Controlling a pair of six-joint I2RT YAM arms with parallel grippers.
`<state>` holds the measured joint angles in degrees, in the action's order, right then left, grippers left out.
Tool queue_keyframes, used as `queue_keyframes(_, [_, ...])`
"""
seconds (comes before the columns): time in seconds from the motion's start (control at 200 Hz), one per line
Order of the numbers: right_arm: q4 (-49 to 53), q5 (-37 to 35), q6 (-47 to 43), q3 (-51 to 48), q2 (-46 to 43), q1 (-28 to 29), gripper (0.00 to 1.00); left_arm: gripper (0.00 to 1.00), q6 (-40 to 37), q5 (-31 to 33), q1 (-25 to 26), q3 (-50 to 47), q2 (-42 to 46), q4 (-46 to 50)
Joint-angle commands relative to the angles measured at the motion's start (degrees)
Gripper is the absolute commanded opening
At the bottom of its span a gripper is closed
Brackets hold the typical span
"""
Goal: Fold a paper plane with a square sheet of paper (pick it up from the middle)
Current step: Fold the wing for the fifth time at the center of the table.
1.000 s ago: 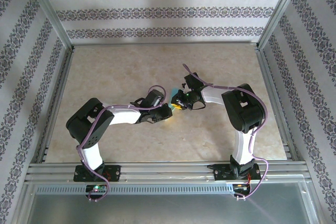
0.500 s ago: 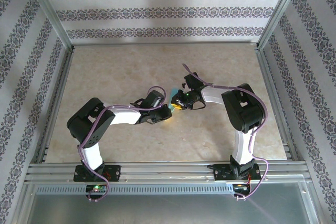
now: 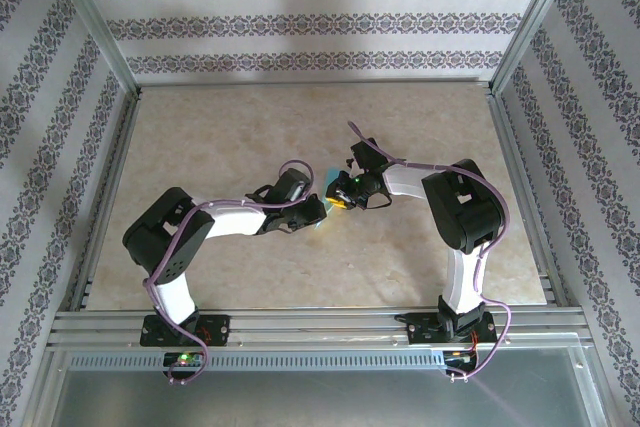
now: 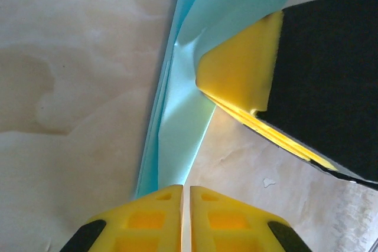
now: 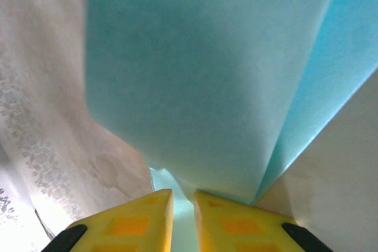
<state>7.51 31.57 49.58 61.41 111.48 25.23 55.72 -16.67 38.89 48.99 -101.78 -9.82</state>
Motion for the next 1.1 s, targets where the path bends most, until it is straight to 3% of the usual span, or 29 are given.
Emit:
queue_keyframes(0.0, [5.21,-5.03,-0.33,-1.48,4.0,-0.18,0.23,0.1,-0.18,-0.31,-0.57,1.32,-1.57,0.14])
queue_keyframes(0.805, [5.01,-4.5,-0.56,-1.23,4.02,-0.26,0.23,0.05,-0.45,3.39,-0.66,0.93,-2.66,5.7])
queue_keyframes(1.094, [0.27,1.96,-5.6,2.22,-5.02,-1.85,0.24,0.0,-0.7,3.66,-0.66,-0.04,-2.64,8.49])
